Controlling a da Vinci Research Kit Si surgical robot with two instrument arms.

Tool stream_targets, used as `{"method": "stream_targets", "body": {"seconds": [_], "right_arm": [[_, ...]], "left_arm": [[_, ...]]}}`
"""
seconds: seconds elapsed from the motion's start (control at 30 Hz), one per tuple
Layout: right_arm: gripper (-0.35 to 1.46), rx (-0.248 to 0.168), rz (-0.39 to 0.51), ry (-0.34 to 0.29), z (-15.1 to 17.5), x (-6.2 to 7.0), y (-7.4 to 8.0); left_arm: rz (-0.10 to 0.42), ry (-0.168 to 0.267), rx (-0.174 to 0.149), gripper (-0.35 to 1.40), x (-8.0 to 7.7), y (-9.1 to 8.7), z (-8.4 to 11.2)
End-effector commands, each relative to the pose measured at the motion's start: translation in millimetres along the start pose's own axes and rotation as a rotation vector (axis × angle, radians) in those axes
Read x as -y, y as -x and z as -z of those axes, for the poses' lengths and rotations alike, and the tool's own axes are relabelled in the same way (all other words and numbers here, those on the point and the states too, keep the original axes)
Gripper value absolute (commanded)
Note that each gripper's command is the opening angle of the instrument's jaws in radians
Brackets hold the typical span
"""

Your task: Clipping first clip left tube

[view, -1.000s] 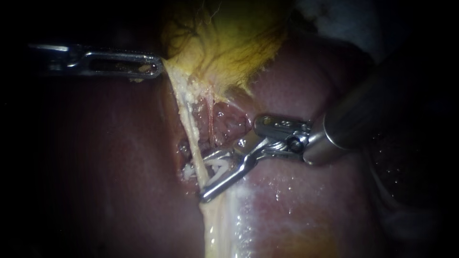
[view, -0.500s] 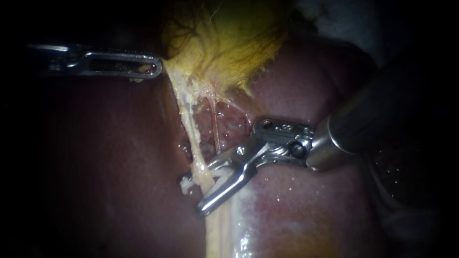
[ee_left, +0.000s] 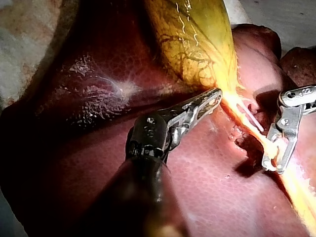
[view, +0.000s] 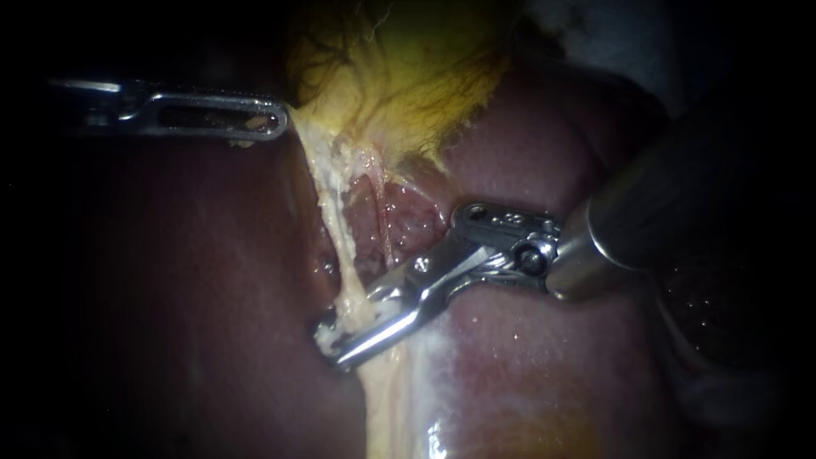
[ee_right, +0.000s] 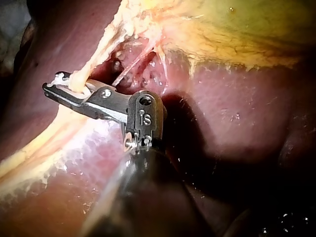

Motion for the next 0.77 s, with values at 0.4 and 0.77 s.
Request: {"method": "stream_targets", "body": {"seconds": [0.4, 0.77], "right_arm": [[-0.35, 0.000, 0.000, 0.000, -0.5, -0.1, 0.0], [-0.35, 0.006, 0.014, 0.001, -0.7, -0.2, 0.5]], "left_arm": [[0.000, 0.000, 0.000, -0.35, 0.0, 0.0, 0.0], [0.001, 0.000, 0.000, -0.35, 0.0, 0.1, 0.0]]}}
